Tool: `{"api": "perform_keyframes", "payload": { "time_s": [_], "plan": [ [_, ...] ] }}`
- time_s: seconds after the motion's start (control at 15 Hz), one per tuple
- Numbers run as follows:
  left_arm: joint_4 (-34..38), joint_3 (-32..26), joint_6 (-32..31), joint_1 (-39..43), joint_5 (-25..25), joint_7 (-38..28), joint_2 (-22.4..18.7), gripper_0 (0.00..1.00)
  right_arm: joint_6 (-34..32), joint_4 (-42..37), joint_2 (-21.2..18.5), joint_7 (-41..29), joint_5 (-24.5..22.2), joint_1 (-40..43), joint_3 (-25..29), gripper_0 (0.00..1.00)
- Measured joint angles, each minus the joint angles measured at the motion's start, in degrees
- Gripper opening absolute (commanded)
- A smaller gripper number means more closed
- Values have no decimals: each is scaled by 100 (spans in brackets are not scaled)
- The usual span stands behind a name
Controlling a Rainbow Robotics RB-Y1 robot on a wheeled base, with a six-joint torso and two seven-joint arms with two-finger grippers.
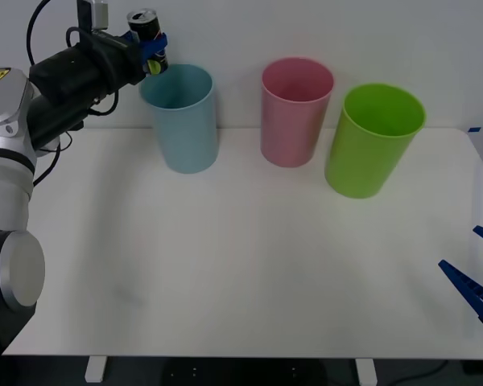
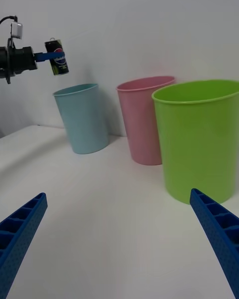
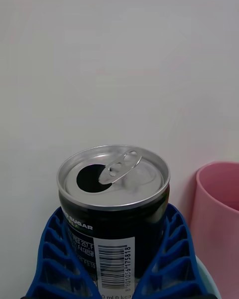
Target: Grasp the object on the table and drop it into the matching bin: aluminum can to the light blue bin, PET bottle to the pink bin.
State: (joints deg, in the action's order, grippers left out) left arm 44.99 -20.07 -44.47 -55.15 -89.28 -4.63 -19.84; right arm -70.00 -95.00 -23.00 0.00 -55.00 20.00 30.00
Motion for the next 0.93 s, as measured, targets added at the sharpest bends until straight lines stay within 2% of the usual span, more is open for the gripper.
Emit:
{"api": "perform_keyframes", "payload": {
  "time_s": [0.33,0.67,0.73,0.8,0.87,0.93],
  "plan": [
    [-87,39,322,-136,-132,8,195,0,0,0,0,0,0,0,0,100],
    [-87,92,352,-136,-136,-1,216,1,0,0,0,0,0,0,0,100],
    [-87,101,349,-136,-136,-2,216,8,0,0,0,0,0,0,0,100],
    [-87,110,351,-136,-137,-2,213,27,0,0,0,0,0,0,0,100],
    [-87,116,352,-136,-139,0,217,89,0,0,0,0,0,0,0,100],
    [-87,117,352,-136,-137,5,215,100,0,0,0,0,0,0,0,100]
  ]
}}
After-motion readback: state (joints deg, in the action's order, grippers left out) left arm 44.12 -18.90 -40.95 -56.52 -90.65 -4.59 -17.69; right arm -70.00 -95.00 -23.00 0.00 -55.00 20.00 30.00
